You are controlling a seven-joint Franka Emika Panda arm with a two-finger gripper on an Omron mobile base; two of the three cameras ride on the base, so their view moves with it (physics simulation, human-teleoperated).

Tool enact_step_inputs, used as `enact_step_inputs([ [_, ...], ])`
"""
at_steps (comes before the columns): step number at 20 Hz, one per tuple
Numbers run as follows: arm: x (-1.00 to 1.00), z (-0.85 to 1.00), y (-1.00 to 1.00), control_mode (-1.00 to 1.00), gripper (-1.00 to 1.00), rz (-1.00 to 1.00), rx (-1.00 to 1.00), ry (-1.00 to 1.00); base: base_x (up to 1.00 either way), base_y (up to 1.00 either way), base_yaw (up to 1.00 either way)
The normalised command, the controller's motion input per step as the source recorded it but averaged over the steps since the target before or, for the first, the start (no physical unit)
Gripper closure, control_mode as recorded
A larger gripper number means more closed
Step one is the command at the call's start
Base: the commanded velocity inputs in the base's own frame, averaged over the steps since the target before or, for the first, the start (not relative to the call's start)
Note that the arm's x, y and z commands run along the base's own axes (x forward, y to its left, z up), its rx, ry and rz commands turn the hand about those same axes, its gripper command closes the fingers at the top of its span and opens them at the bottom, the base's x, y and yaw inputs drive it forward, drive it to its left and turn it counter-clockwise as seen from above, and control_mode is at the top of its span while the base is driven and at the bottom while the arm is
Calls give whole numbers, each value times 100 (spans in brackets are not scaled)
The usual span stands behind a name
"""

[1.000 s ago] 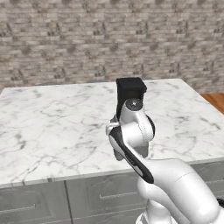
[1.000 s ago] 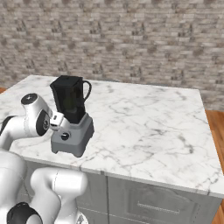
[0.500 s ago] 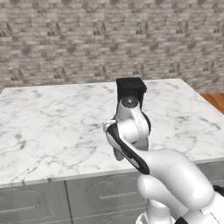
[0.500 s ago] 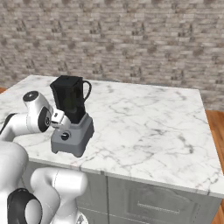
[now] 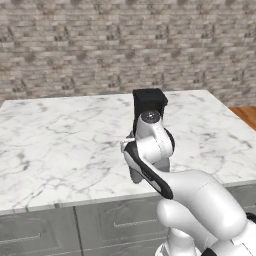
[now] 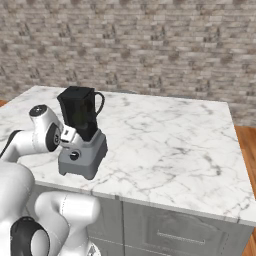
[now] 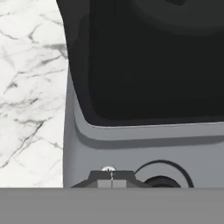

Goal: Grab the lemon and lime from the fridge, place them in the blender, close the lid, and turn on the blender to create a marinade.

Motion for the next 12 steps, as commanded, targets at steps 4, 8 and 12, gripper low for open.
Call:
enact_step_inputs([
  [4,0,-3,0,-100,100,0,0,0,0,0,0],
  [8,0,-13,8,-100,100,0,0,1,0,0,0],
  [12,0,-6,4,-100,100,0,0,0,0,0,0],
])
